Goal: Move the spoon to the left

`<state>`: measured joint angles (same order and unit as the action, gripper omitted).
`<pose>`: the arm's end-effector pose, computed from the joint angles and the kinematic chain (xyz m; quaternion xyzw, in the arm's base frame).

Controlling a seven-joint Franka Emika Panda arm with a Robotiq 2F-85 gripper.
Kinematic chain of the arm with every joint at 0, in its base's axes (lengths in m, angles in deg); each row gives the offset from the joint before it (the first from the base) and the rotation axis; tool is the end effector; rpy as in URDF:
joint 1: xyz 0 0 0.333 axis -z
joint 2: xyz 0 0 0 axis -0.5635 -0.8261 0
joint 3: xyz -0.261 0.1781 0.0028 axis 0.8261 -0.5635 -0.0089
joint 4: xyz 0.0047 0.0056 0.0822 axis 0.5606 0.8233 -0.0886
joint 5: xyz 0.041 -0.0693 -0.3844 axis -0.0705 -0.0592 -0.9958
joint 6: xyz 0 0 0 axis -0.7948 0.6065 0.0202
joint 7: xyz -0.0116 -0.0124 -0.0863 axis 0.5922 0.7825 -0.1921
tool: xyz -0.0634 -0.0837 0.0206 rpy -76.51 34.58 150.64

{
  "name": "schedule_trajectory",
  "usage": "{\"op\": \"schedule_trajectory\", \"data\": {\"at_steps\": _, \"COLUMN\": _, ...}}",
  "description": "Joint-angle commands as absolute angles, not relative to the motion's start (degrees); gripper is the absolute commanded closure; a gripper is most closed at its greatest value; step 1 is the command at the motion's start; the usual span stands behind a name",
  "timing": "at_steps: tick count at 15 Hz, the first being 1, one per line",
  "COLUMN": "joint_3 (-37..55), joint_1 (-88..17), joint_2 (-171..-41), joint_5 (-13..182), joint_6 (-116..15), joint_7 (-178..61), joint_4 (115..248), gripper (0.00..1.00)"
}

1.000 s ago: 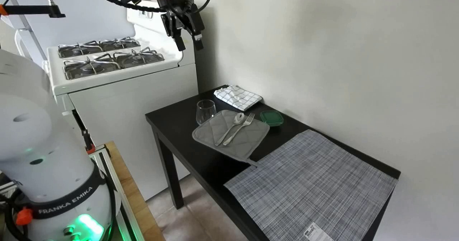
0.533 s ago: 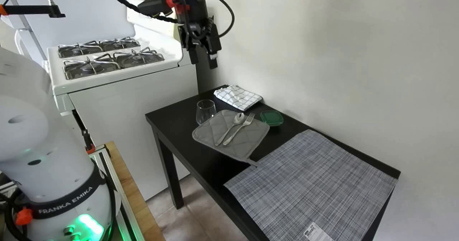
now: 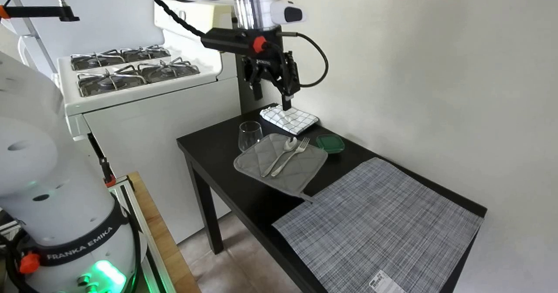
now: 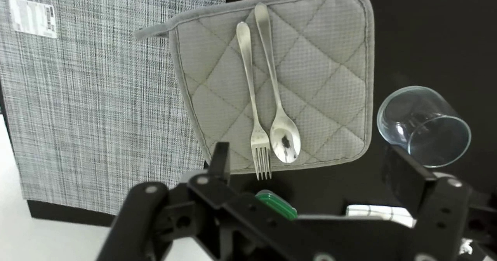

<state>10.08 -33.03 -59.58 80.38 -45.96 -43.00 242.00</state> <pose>0.3791 -0.0436 0.4119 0.9950 0.0756 0.0570 0.0332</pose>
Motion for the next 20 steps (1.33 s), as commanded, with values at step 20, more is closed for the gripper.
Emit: {"op": "schedule_trajectory", "data": {"at_steps": 20, "joint_3": 13.64, "joint_1": -31.16, "joint_2": -76.33, "joint_5": 79.93, "joint_6": -66.61, "joint_7": -32.1, "joint_4": 244.58, "gripper": 0.0}}
